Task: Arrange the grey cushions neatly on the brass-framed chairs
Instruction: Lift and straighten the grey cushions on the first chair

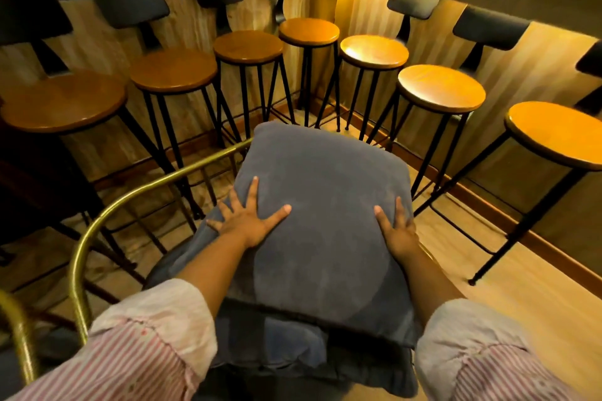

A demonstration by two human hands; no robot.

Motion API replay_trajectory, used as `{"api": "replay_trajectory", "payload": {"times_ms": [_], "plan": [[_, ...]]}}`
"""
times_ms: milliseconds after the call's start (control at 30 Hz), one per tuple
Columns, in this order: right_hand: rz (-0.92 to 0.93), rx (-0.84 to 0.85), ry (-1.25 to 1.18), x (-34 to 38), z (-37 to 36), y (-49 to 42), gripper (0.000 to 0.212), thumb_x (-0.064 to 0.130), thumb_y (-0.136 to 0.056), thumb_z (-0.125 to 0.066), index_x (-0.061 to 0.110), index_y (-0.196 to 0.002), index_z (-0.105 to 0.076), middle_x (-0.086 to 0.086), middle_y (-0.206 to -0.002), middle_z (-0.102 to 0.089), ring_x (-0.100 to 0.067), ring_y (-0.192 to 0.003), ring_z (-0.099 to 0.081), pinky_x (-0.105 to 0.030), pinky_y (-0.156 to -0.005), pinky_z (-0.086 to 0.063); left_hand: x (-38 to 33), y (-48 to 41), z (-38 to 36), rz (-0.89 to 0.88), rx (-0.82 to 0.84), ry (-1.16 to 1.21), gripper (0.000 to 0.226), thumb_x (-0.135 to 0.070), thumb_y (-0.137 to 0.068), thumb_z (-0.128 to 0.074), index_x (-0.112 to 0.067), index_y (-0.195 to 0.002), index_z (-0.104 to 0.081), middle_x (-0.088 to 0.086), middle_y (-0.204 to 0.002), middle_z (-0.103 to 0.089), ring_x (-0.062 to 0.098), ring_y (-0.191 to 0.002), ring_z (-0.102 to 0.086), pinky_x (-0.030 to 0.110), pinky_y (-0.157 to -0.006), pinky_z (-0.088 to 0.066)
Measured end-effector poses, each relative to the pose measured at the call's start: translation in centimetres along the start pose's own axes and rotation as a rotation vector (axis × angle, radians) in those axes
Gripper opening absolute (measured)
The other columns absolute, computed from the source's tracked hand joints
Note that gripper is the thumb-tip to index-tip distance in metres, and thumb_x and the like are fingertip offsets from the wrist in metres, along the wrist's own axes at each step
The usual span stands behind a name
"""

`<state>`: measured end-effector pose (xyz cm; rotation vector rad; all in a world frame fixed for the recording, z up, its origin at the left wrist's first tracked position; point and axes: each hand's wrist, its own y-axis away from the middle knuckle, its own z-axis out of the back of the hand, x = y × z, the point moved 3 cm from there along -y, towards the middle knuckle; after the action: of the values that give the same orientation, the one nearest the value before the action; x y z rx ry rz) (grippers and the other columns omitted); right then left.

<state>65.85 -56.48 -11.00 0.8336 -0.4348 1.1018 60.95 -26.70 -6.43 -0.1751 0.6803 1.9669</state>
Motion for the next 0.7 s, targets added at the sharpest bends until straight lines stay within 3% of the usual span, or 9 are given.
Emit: {"api": "replay_trajectory", "payload": {"times_ms": [200, 300, 367, 500, 700], "plan": [[0.000, 0.012, -0.002, -1.0, -0.2, -0.3, 0.079, 0.071, -0.085, -0.032, 0.044, -0.148, 0.007, -0.012, -0.162, 0.007, -0.038, -0.148, 0.001, -0.059, -0.118, -0.007, -0.5, 0.2, -0.2, -0.001, -0.005, -0.053, 0.099, -0.085, -0.070, -0.033, -0.048, -0.143, 0.022, 0.007, -0.160, 0.024, 0.041, -0.147, 0.015, 0.068, -0.113, 0.003], [0.027, 0.017, -0.016, -1.0, 0.6, 0.4, 0.080, 0.071, -0.084, -0.034, 0.042, -0.150, 0.003, -0.012, -0.162, 0.000, -0.039, -0.147, -0.006, -0.057, -0.118, -0.012, -0.4, 1.4, 0.1, -0.005, -0.045, -0.090, 0.099, -0.086, -0.069, -0.031, -0.047, -0.144, 0.021, 0.008, -0.160, 0.022, 0.041, -0.147, 0.013, 0.067, -0.114, 0.002], [0.062, -0.013, -0.010, -0.6, 1.2, 1.3, 0.080, 0.069, -0.086, -0.036, 0.035, -0.152, -0.006, -0.014, -0.161, -0.011, -0.040, -0.145, -0.017, -0.055, -0.116, -0.019, -0.6, 2.6, 1.0, -0.019, -0.122, -0.091, 0.099, -0.086, -0.069, -0.032, -0.046, -0.146, 0.015, 0.008, -0.162, 0.016, 0.040, -0.148, 0.009, 0.065, -0.115, 0.001], [0.261, -0.117, -0.021, 0.4, 2.7, 3.9, 0.059, 0.045, -0.094, -0.046, 0.009, -0.140, -0.042, -0.019, -0.145, -0.045, -0.037, -0.130, -0.045, -0.043, -0.105, -0.037, -1.4, 5.9, 2.9, -0.098, -0.324, -0.085, 0.093, -0.077, -0.077, -0.038, -0.034, -0.152, -0.005, 0.009, -0.163, 0.003, 0.039, -0.148, -0.004, 0.058, -0.117, -0.007], [0.517, -0.007, 0.040, 2.7, 3.1, 9.8, 0.045, 0.032, -0.095, -0.049, 0.004, -0.130, -0.054, -0.016, -0.134, -0.055, -0.032, -0.125, -0.050, -0.037, -0.103, -0.038, -0.1, 13.3, 3.3, -0.069, -0.369, -0.072, 0.080, -0.057, -0.086, -0.052, -0.023, -0.150, -0.020, 0.010, -0.162, -0.005, 0.038, -0.145, -0.017, 0.054, -0.116, -0.022]]}}
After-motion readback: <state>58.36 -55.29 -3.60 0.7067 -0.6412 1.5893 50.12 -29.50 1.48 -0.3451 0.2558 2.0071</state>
